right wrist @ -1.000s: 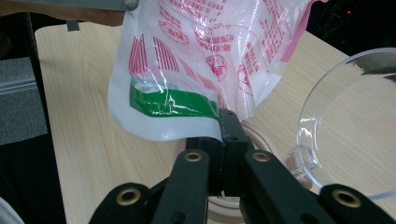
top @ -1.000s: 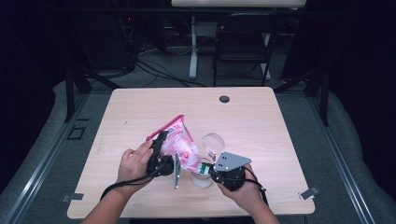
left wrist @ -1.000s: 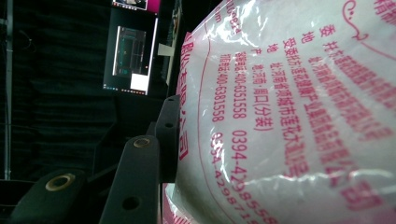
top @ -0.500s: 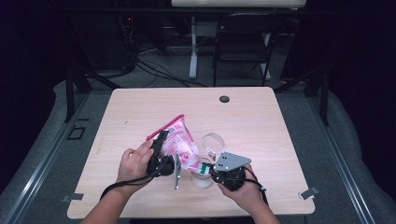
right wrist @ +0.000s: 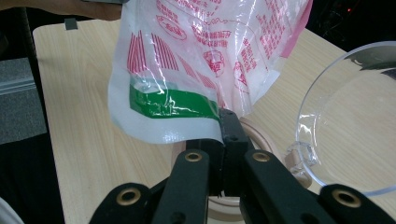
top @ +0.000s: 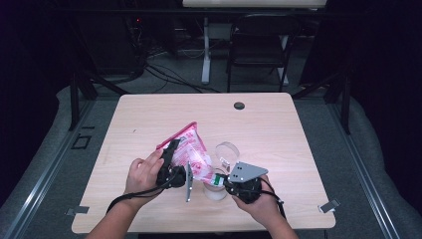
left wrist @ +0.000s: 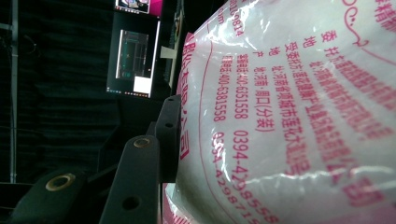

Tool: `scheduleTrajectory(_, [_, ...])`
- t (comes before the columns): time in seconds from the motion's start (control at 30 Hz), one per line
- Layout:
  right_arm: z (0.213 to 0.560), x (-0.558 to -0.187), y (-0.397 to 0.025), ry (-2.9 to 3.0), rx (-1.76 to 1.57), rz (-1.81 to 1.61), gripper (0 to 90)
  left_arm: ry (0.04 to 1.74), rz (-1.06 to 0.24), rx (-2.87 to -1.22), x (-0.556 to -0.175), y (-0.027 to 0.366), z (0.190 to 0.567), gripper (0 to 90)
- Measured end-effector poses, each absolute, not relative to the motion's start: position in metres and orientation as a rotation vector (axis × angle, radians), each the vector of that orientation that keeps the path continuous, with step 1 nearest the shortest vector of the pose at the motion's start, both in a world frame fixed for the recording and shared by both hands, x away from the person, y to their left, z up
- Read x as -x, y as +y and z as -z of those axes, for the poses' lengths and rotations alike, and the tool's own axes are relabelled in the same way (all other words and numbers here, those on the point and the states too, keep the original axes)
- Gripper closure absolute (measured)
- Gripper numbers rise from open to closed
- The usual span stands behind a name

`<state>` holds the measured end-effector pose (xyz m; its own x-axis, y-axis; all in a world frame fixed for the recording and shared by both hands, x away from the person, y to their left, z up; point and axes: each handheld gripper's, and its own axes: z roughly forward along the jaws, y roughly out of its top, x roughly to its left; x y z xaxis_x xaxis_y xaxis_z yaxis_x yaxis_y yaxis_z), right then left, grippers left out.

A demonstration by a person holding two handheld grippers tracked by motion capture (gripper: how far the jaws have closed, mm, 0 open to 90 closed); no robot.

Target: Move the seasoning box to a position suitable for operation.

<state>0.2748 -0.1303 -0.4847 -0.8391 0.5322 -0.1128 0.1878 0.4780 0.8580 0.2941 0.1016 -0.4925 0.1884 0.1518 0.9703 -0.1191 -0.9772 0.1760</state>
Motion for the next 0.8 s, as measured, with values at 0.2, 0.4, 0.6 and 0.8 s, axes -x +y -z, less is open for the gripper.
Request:
scheduleTrajectory(0.2, [0.4846, -0.2746, -0.1304, 2.364, -0.605, -1.305, 90.0, 0.03, -1.877, -2.247, -0.2937, 0.1015, 0.4924, 63.3])
scheduleTrajectory(0.4, [0.4845, -0.2746, -0.1306, 2.362, -0.605, -1.302, 90.0, 0.036, -1.87, -2.252, -0.2934, 0.1014, 0.4925, 63.3])
scheduleTrajectory(0.6, [0.4846, -0.2745, -0.1305, 2.36, -0.604, -1.306, 90.0, 0.03, -1.878, -2.242, -0.2933, 0.1016, 0.4918, 63.3])
scheduleTrajectory(0.8, [0.4843, -0.2745, -0.1307, 2.36, -0.602, -1.306, 90.0, 0.027, -1.885, -2.234, -0.2929, 0.1018, 0.4916, 63.4])
